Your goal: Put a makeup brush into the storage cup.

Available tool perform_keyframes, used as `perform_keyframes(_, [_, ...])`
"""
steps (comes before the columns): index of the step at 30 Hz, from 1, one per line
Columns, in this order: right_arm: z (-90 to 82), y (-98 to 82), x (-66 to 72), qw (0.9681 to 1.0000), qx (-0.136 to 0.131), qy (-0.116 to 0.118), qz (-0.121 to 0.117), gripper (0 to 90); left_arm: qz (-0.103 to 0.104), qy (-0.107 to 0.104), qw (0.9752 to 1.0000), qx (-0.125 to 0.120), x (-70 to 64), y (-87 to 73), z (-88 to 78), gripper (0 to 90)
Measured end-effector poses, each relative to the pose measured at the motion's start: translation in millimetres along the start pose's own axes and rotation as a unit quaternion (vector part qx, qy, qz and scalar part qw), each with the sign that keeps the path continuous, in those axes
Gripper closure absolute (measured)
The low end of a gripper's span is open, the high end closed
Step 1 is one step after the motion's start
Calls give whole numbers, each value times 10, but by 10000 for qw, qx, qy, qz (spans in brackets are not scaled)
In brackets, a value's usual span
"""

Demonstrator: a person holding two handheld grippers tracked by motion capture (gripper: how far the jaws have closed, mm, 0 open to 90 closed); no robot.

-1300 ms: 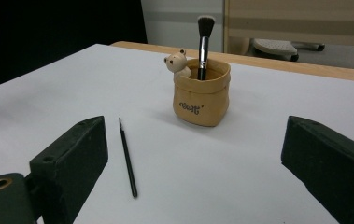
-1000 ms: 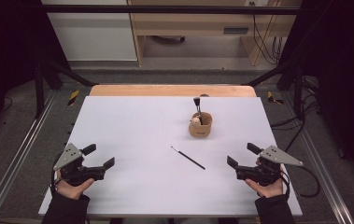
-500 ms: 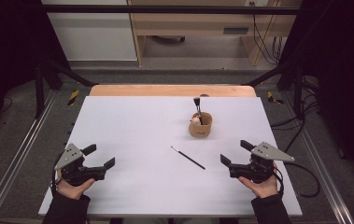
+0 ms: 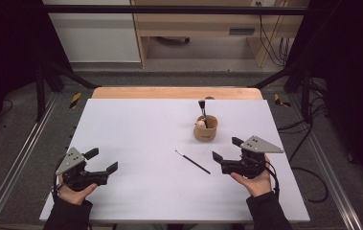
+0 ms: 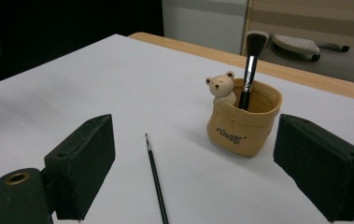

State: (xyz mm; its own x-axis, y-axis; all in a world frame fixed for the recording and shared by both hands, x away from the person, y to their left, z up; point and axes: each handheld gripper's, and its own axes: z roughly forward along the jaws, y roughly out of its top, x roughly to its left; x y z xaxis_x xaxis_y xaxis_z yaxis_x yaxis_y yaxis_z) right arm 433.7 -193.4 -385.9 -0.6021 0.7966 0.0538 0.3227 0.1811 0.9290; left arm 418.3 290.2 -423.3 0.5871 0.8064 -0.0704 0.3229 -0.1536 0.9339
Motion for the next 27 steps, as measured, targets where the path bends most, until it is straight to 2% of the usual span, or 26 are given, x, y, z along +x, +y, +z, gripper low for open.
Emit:
perform_keyframes(9, [143, 131, 67, 9994, 314, 102, -131, 178, 27, -16, 10000, 29, -14, 2, 9, 68])
perform_keyframes(15, [261, 233, 131, 9976, 602, 199, -292, 192, 7, -8, 10000, 25, -8, 0, 7, 68])
perform_keyframes(27, [570, 350, 322, 9899, 1173, 447, -660, 198, 49, -31, 10000, 30, -22, 9, 5, 68])
